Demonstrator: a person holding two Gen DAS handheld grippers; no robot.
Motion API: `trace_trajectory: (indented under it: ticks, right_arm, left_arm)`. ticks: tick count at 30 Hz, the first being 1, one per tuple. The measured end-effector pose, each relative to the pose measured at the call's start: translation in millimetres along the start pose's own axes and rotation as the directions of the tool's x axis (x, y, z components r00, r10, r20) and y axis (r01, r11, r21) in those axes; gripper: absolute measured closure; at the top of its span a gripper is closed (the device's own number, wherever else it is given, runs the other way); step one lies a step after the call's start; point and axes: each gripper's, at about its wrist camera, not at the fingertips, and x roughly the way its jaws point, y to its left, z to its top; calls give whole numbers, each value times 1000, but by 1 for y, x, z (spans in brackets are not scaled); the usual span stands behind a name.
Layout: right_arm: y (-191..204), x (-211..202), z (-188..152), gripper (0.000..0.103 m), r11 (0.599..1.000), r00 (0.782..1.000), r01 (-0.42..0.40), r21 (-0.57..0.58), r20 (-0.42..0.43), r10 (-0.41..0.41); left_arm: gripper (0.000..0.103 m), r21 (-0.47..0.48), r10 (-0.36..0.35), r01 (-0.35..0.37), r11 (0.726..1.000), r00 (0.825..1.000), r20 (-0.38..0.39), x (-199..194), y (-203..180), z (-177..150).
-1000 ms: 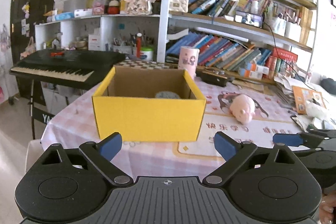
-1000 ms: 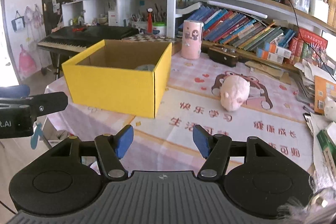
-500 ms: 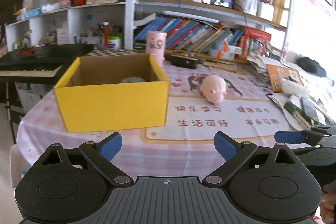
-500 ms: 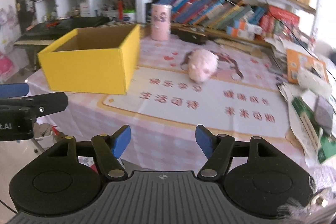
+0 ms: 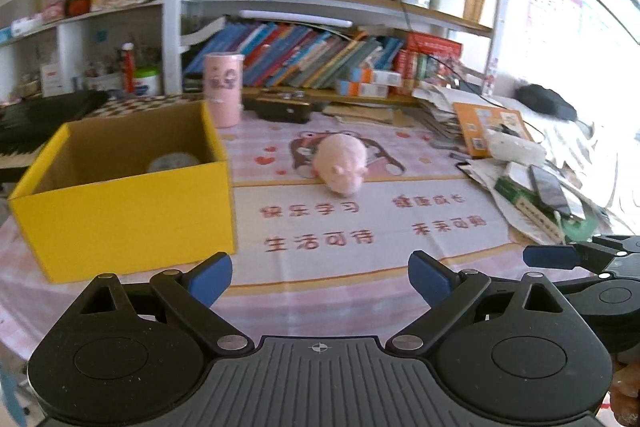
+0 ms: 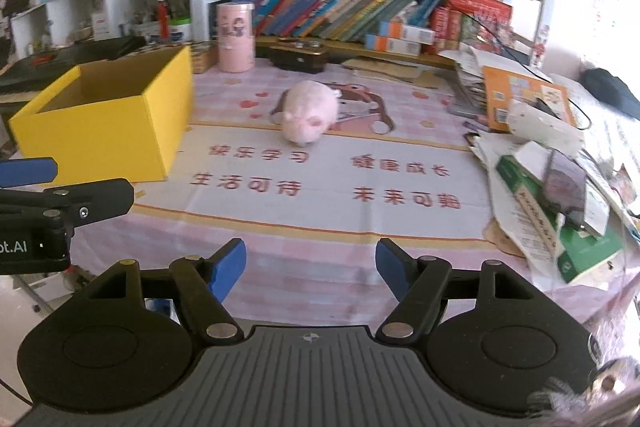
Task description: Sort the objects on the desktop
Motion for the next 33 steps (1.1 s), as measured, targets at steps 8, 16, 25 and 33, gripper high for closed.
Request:
trace_trajectory:
  ticks: [8,16,25,33]
  right_arm:
    - [-24,11,6,30,999,999,43,32,-13,-43]
    - [-35,29,19,28,999,999,47,5,-14,-47]
    - [-62,58,33,28,999,999,43,14,-34,-43]
    - [-98,85,54,28,999,998,36,34,-47,-34]
  left_arm:
    - [6,33,-48,49,998,999,-16,27,-18,13]
    - [6,42,-59,60,997,998,-36,51,-26,22]
    - [6,50,-57,59,997,997,-46,86,-43,38]
    - [6,21,-17,18,1000,998,-66,118,-58,54]
